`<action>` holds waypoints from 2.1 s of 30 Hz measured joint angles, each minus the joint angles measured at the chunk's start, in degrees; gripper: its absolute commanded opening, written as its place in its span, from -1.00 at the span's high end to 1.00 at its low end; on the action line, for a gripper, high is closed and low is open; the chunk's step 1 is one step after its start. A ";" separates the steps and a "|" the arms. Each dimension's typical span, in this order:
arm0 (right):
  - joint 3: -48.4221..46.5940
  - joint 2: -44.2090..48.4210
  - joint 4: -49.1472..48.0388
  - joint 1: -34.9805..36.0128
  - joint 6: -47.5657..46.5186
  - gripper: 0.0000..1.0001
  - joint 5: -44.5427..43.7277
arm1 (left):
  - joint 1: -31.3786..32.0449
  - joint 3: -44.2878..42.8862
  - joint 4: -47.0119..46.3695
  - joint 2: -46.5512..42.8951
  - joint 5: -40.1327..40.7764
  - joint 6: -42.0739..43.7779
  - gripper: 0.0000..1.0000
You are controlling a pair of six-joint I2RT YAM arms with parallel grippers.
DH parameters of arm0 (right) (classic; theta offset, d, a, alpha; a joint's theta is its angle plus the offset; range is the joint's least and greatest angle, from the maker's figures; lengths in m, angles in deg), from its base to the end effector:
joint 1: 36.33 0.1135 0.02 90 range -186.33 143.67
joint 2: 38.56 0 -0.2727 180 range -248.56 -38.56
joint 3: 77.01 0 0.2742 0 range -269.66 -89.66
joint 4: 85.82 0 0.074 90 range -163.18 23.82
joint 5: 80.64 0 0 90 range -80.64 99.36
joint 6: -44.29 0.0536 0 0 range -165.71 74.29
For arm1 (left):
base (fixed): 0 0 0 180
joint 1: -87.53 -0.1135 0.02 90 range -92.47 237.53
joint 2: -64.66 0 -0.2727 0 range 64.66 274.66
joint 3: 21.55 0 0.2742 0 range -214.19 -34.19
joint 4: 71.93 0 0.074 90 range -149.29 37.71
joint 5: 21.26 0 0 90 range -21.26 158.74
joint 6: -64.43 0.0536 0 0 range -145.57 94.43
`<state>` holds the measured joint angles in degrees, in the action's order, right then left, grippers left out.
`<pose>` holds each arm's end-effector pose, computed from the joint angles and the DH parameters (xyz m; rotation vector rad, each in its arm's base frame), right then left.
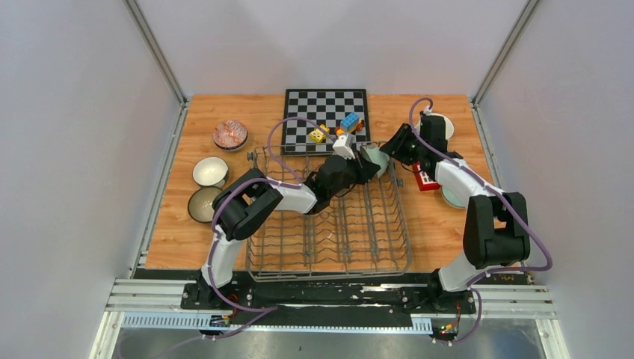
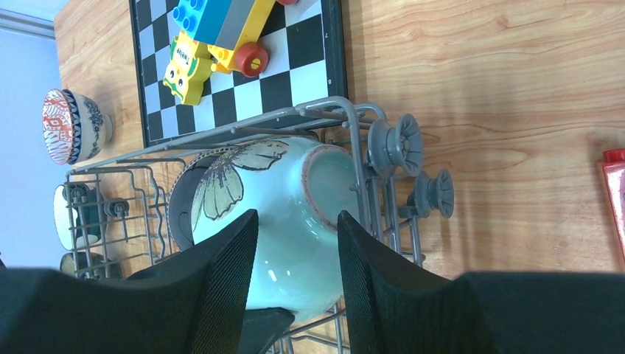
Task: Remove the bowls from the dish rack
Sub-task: Pick up the bowl from the dish rack.
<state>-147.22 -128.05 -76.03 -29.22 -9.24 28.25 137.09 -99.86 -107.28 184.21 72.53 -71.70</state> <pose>0.3803 0.0649 0.2351 0.3396 2.1223 0.7975 0.3189 -0.3687 0.1569 0.0002 1.8214 -1.1771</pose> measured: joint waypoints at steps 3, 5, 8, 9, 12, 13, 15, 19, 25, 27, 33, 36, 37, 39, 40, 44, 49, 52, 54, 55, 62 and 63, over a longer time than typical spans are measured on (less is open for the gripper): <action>-0.04 0.22 0.52 -0.04 -0.13 -0.01 -0.07 | -0.31 0.22 -1.03 0.00 -0.55 0.22 1.00; -0.04 0.48 1.31 -0.04 -0.31 -0.07 -0.04 | -0.44 0.57 -1.77 0.00 -0.68 0.37 1.00; -0.07 1.22 2.97 -0.02 -0.31 -0.14 0.33 | -0.63 0.98 -2.71 0.00 -1.11 0.39 1.00; -0.07 1.55 3.76 -0.02 -0.33 -0.16 0.52 | -0.70 1.16 -2.99 0.00 -1.27 0.37 1.00; -0.26 2.38 5.40 -0.02 -0.35 -0.22 0.83 | -0.72 1.31 -3.41 0.00 -1.49 0.37 1.00; -0.46 2.62 5.90 -0.02 -0.35 -0.23 0.87 | -0.74 1.49 -3.72 0.00 -1.66 0.39 1.00; -0.90 2.93 6.56 -0.02 -0.35 -0.27 0.94 | -0.79 1.75 -4.24 0.00 -1.90 0.39 1.00; -1.11 4.13 7.63 -0.02 -0.37 -0.34 1.01 | -0.87 1.97 -4.79 -0.02 -2.21 0.33 1.00; -1.90 6.12 9.35 -0.02 -0.35 -0.41 1.03 | -0.92 2.82 -5.86 -0.22 -2.47 0.20 1.00; -2.43 7.13 9.79 -0.02 -0.33 -0.42 1.07 | -0.94 3.13 -5.92 -0.61 -2.93 0.11 1.00; -3.13 10.19 10.45 -0.02 -0.31 -0.42 1.27 | -0.96 4.00 -6.16 -1.97 -4.90 -0.37 1.00; -3.13 11.34 10.64 -0.02 -0.33 -0.42 1.29 | -1.01 4.66 -6.73 -2.05 -5.75 -0.90 1.00; -3.10 11.69 10.67 -0.02 -0.33 -0.42 1.31 | -1.07 4.87 -6.86 -2.05 -6.08 -1.03 1.00; -2.89 12.39 10.69 -0.02 -0.33 -0.42 1.40 | -1.11 5.29 -7.39 -2.08 -6.69 -1.18 1.00; -2.78 12.68 10.73 -0.02 -0.33 -0.42 1.44 | -1.16 5.38 -7.50 -2.08 -6.97 -1.22 1.00; -2.12 13.86 10.95 -0.02 -0.33 -0.41 1.62 | -1.51 5.64 -8.15 -2.10 -8.66 -1.95 1.00; -1.62 15.10 11.17 -0.02 -0.31 -0.40 1.75 | -2.10 5.64 -8.90 -2.32 -11.02 -3.65 1.00; -1.62 15.93 11.26 -0.02 -0.24 -0.40 2.27 | -2.25 5.64 -8.92 -2.91 -12.07 -4.44 1.00; -1.64 16.31 11.34 -0.02 -0.04 -0.40 2.62 | -2.29 5.64 -8.96 -3.30 -12.39 -4.87 1.00; -1.64 16.41 11.43 -0.02 0.02 -0.40 2.82 | -2.34 5.64 -8.96 -3.52 -12.57 -5.01 1.00; -1.64 17.05 11.50 -0.02 0.94 -0.39 4.13 | -2.58 6.51 -9.42 -5.66 -13.20 -6.14 1.00; -1.64 17.25 11.50 -0.02 1.09 -0.39 4.31 | -2.58 6.78 -9.55 -6.03 -13.29 -6.38 1.00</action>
<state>-148.85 -110.81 -64.53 -29.24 -8.15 32.56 134.51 -93.09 -116.83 178.18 59.24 -78.08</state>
